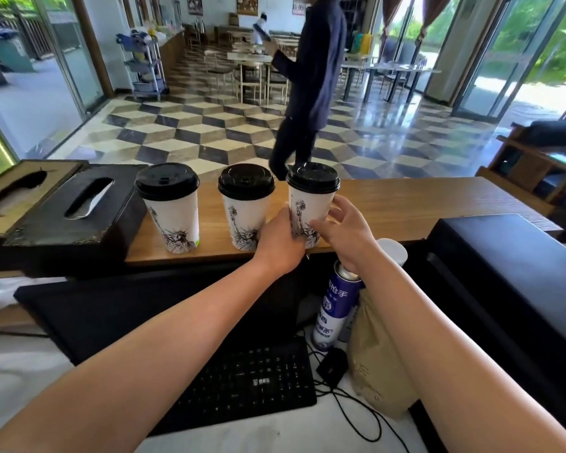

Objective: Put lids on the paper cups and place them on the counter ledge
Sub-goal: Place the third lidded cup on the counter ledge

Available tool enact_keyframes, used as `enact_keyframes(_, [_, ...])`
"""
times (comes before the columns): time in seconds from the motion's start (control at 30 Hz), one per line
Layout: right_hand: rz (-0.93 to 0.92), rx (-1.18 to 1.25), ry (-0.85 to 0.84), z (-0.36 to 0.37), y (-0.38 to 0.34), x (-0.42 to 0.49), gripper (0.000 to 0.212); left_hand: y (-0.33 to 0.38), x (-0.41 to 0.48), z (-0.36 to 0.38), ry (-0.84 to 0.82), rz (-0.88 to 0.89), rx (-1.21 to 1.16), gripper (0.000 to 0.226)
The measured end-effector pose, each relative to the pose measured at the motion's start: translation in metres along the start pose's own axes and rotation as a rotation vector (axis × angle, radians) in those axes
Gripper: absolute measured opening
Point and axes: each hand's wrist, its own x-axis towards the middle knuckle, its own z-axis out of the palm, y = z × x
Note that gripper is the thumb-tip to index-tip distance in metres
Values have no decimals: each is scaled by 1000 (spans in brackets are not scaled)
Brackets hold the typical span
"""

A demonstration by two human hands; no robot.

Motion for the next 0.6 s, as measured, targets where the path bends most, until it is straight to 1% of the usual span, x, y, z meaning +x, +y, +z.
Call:
enact_keyframes(0.13, [2,-4,-3,1,2,1,67,-2,0,2,17,12,-9,46])
enact_keyframes(0.33, [12,26,2,4,6,3,66,0,-3,3,53,18,28,45])
enact_keyframes(0.47, [22,21,19,7,9,4,69,0,-1,4,65,28,40,40])
enact_keyframes(0.6, [20,27,24,8,10,2,69,0,0,4,42,40,43,40])
